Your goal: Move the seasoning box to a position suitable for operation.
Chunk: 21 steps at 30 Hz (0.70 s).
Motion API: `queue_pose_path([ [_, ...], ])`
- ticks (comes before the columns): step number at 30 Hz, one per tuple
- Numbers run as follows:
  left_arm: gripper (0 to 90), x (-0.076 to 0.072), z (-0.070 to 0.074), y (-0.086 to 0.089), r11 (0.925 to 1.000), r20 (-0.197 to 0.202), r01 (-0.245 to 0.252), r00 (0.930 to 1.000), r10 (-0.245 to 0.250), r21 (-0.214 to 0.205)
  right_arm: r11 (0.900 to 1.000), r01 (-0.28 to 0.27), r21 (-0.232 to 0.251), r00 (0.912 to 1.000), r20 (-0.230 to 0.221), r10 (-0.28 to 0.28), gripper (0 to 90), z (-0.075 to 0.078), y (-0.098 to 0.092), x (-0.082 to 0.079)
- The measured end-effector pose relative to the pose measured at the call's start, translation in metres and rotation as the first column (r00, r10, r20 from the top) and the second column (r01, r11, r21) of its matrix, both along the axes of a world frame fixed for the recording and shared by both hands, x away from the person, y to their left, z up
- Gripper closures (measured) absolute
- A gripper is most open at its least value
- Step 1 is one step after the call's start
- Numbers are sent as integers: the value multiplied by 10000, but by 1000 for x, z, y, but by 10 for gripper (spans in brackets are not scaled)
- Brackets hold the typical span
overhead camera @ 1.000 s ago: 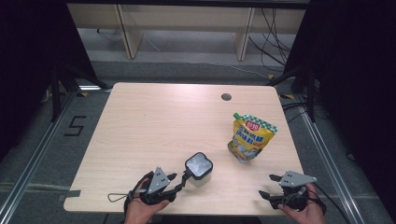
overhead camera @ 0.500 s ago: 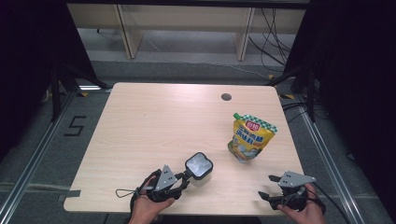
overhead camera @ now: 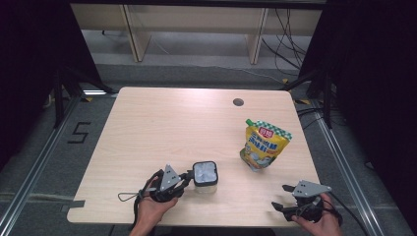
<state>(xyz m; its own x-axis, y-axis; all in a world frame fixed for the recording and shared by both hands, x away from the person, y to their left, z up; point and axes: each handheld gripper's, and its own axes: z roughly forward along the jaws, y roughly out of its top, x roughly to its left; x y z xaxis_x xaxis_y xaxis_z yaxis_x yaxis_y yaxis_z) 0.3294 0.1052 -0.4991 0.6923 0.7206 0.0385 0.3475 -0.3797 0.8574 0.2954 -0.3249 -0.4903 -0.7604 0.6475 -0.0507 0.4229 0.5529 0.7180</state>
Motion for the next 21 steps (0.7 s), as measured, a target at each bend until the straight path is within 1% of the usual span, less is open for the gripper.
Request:
queue_pose_path([
  [2,751,2,0,0,10000,19,52,10000,-52,15,10000,-9,8,10000,5,9,279,0,0,0],
  [3,762,5,1,4,9985,92,149,9998,-154,518,10000,-4,13,10000,-4,4,280,0,0,0],
  [4,764,7,1,4,9980,199,200,9996,-212,602,10000,-6,13,10000,-9,6,280,0,0,0],
  [5,765,9,2,6,9960,460,399,9980,-437,806,10000,-39,21,10000,15,39,279,0,0,0],
  [7,765,10,1,6,9955,522,476,9973,-520,821,10000,-41,18,10000,26,41,280,0,0,0],
  [9,765,9,0,6,9956,477,606,9968,-641,710,10000,-43,4,10000,-17,43,280,0,0,0],
  [10,761,7,0,4,9961,399,703,9966,-725,533,10000,-12,8,10000,-71,13,280,0,1,-1],
  [13,760,3,1,-4,9935,281,986,9946,-1003,567,9999,-129,-19,9999,50,129,280,0,1,0],
  [14,760,2,1,-6,9936,215,981,9948,-994,559,9999,-128,-36,9999,33,128,280,0,1,0],
  [15,760,0,1,-9,9928,254,1060,9939,-1075,555,9999,-128,-36,9999,33,128,280,0,1,0],
  [16,759,-2,1,-11,9932,230,1032,9943,-1045,539,9999,-140,-47,9999,46,140,280,0,0,0],
  [17,758,-3,2,-11,9910,138,1191,9927,-1201,619,9999,-156,-45,9999,62,156,280,0,0,0],
  [18,757,-4,1,-14,9920,157,1159,9930,-1168,503,9999,-154,-15,9999,37,154,280,0,0,-1],
  [20,756,-5,1,-16,9914,208,1207,9923,-1219,498,9998,-168,-62,9999,35,168,280,0,0,0],
  [21,756,-7,1,-19,9907,154,1279,9916,-1288,470,9995,-299,-80,9995,74,300,279,0,1,0],
])
